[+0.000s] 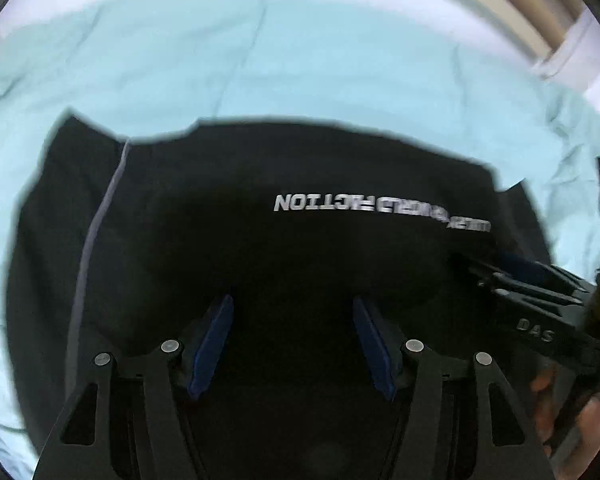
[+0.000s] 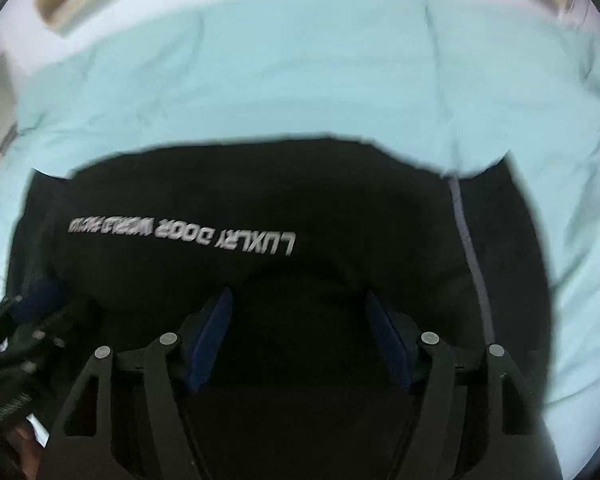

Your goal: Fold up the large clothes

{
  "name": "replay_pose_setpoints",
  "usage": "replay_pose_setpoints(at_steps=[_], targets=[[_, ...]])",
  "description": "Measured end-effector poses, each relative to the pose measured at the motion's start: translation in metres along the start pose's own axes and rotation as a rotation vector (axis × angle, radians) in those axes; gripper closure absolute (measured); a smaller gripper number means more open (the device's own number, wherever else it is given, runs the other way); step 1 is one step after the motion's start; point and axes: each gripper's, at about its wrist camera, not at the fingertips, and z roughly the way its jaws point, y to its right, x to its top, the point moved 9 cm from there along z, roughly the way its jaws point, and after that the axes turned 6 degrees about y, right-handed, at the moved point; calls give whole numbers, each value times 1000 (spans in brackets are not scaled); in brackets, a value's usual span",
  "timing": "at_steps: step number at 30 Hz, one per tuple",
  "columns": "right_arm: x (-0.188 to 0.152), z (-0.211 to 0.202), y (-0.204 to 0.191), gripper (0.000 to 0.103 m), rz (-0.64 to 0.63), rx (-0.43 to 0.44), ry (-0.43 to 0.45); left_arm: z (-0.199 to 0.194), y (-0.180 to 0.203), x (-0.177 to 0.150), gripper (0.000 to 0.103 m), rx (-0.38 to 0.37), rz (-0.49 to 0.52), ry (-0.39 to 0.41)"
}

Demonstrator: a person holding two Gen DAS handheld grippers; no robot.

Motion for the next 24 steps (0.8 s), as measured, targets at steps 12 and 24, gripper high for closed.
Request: replay_pose_setpoints(at_steps=[12, 24], targets=[[-4, -24, 9, 26, 37, 57, 13, -41, -5, -6, 37, -88, -31, 57], [-95, -103, 8, 26, 62, 73, -28, -144, -8, -76, 37, -63, 25, 97]])
